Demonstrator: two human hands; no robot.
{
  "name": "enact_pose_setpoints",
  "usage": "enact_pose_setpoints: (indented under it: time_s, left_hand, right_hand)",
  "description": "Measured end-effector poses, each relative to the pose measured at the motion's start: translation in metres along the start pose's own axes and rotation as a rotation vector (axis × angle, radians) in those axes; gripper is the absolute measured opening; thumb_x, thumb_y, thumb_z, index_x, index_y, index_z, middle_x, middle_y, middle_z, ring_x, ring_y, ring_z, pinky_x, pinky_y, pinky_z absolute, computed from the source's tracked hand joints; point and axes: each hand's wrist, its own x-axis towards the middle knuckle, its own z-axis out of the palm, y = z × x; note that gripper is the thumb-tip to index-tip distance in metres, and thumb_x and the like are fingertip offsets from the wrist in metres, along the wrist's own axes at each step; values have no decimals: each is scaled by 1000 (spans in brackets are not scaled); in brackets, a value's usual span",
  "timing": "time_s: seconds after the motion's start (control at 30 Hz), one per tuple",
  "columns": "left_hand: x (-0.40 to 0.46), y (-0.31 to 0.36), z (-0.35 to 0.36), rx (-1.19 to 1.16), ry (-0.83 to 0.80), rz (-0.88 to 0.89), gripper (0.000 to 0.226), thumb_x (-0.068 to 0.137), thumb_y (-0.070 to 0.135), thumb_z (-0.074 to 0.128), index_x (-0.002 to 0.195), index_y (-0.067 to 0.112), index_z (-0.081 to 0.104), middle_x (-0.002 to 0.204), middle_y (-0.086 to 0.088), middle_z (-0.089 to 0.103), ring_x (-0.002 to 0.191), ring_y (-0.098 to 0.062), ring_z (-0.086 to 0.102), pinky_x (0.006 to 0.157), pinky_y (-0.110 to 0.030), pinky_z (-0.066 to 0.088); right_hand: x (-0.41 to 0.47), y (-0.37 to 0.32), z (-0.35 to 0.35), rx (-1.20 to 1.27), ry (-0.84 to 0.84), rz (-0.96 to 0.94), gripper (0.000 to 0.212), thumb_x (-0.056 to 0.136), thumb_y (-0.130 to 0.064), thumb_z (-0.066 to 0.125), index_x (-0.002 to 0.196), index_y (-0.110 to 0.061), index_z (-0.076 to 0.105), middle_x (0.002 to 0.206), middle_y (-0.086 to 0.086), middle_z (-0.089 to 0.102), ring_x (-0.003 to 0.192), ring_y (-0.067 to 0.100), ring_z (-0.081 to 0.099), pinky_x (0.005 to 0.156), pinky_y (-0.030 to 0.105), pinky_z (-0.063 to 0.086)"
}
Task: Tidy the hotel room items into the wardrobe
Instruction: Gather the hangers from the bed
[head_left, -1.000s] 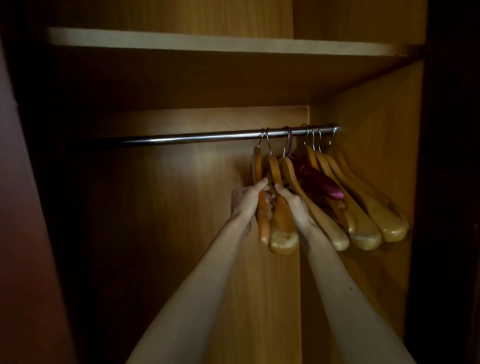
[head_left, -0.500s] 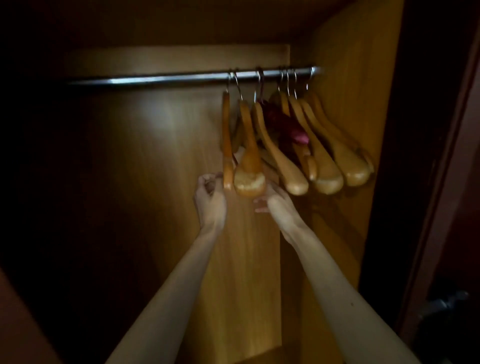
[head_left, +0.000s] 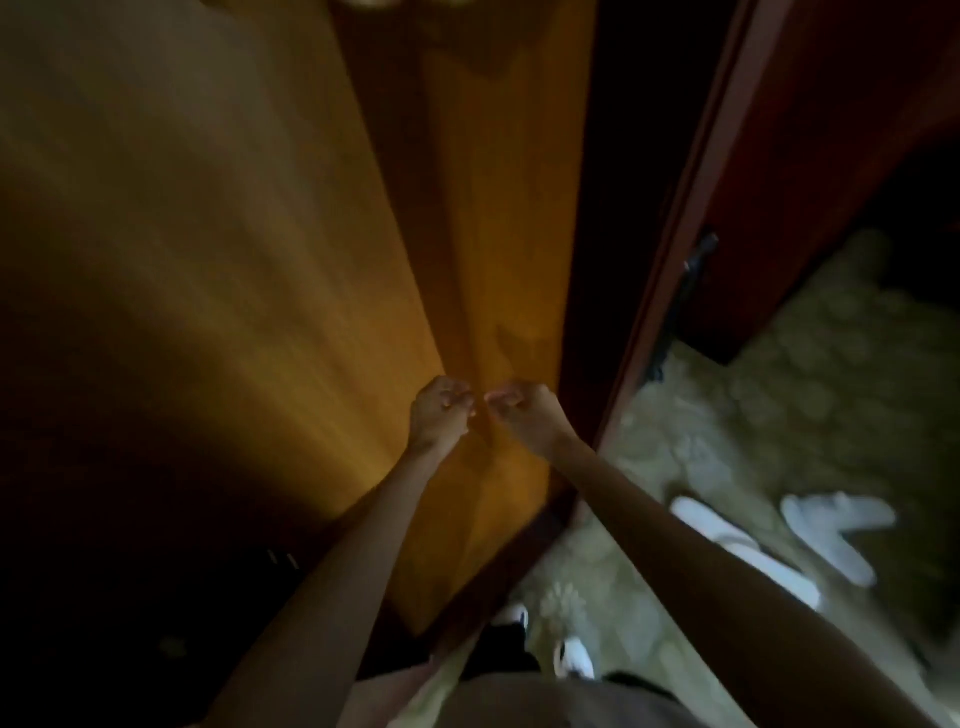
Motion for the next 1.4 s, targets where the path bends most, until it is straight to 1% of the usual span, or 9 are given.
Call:
enact_pose_setpoints:
  time_s: [0.13,0.3,0.43,0.57,0.73,0.8,1.03,1.2,1.4]
  left_hand:
    - [7,-45,56,184,-275,-108,12,99,11,57,108,6,63,75,-4,63,54,-11,53,39,-14,39]
    - [4,-98,112,510,-647,-126,13,97,13,56,95,7,68,67,-2,65,42,-10,51,39,-19,38]
    - [-17,-126,151,742,-913,-61,15,96,13,56,89,10,68,71,-4,68,49,-14,54,39,-16,39]
    - [-45,-155,193,968,-1141,29,15,96,9,55,94,4,69,73,-8,67,41,-7,54,36,-13,39]
    - [-105,-185,248,1305,-1418,181,14,95,15,58,89,12,70,69,0,69,50,-10,60,45,-18,43]
    - [-138,-192,269,1422,-1532,243,14,95,15,57,89,13,70,71,0,71,55,-13,61,48,-20,44]
    - [-289,-205,352,1694,-1804,576,17,99,13,54,93,10,70,77,-6,71,60,-16,61,51,-25,49]
    - [-389,-194,420,1664,-1866,747,19,101,14,53,97,8,71,80,-6,71,59,-13,61,45,-20,44]
    - [-446,-172,496,1570,-1814,756,18,99,12,53,94,8,70,76,-7,70,57,-14,60,45,-21,45]
  right_hand:
    - [-21,79,5,14,75,266,17,92,-17,63,102,-13,75,107,3,73,97,12,65,75,21,43]
    - [-71,177,27,107,188,646,16,86,-21,61,82,-17,76,91,12,75,90,28,70,80,36,56]
    - [-139,234,64,280,323,949,20,85,-22,59,76,-12,74,83,12,74,83,28,70,74,35,57]
    - [-212,274,110,479,440,1148,23,82,-30,60,79,-12,73,80,12,72,80,29,69,76,38,57]
    - [-307,283,165,813,742,1364,19,86,-21,58,80,-12,73,74,9,70,63,21,62,58,27,49]
    - [-346,282,189,940,882,1421,21,88,-21,57,77,-12,73,71,6,69,63,20,62,61,28,51]
    - [-469,274,265,1395,1355,1571,19,95,-19,58,97,-4,70,84,8,71,67,18,62,65,32,53]
    - [-531,294,259,1501,1424,1550,23,95,-20,60,100,0,71,82,9,72,65,19,63,62,31,53]
    - [-592,366,129,1300,1419,1389,18,97,-19,56,97,-8,70,85,6,71,69,16,64,66,30,56]
